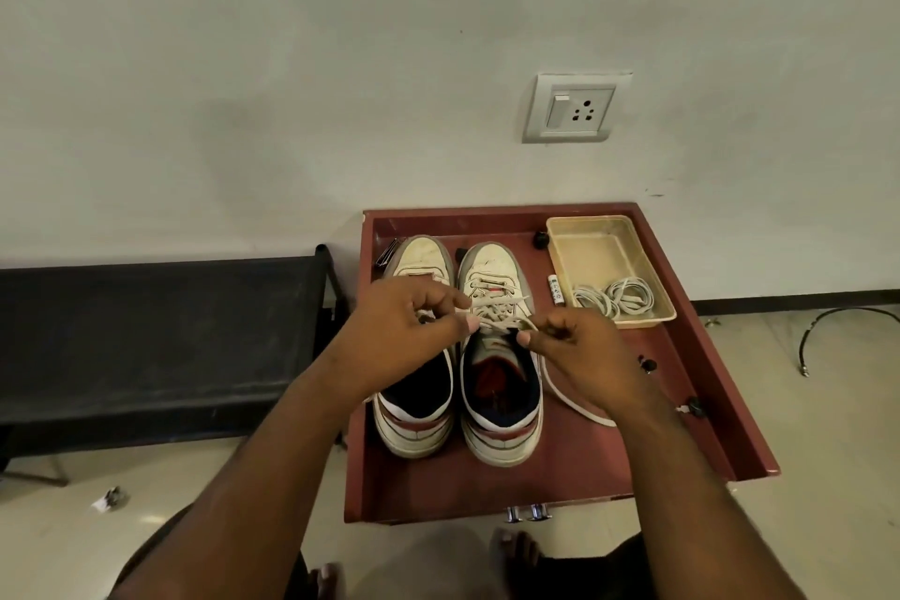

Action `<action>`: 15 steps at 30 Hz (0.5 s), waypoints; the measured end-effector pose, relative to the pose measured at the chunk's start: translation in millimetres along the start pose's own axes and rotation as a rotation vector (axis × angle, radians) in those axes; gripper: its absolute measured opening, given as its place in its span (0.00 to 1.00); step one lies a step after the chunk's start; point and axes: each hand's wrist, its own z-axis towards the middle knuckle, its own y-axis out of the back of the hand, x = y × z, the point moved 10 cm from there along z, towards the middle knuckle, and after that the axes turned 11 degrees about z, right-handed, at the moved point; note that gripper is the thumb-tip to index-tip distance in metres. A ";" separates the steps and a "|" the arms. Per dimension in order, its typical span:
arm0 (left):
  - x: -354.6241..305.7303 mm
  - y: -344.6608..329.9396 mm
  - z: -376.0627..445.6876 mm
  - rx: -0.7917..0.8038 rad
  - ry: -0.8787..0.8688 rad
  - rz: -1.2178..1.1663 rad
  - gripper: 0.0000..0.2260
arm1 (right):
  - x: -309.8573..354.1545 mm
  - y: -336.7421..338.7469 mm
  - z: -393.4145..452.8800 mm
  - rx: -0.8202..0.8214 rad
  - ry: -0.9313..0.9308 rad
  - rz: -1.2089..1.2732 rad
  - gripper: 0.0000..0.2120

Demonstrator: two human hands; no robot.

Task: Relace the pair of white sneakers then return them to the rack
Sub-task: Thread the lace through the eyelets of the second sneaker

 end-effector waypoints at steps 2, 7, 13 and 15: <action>2.3 -0.1 0.9 -0.065 0.035 -0.172 0.13 | 9.6 14.1 -2.7 -0.088 0.051 -0.149 0.08; 21.7 -22.5 -3.5 -0.166 0.180 -0.724 0.11 | 34.2 6.4 -27.5 -0.063 0.096 0.210 0.10; 38.4 -40.9 -4.3 -0.204 0.260 -1.061 0.08 | 15.7 -23.5 -28.1 -0.155 -0.011 1.214 0.08; 40.3 -39.8 -3.2 -0.214 0.234 -1.015 0.09 | 15.0 -23.7 -24.9 -0.172 -0.002 1.194 0.09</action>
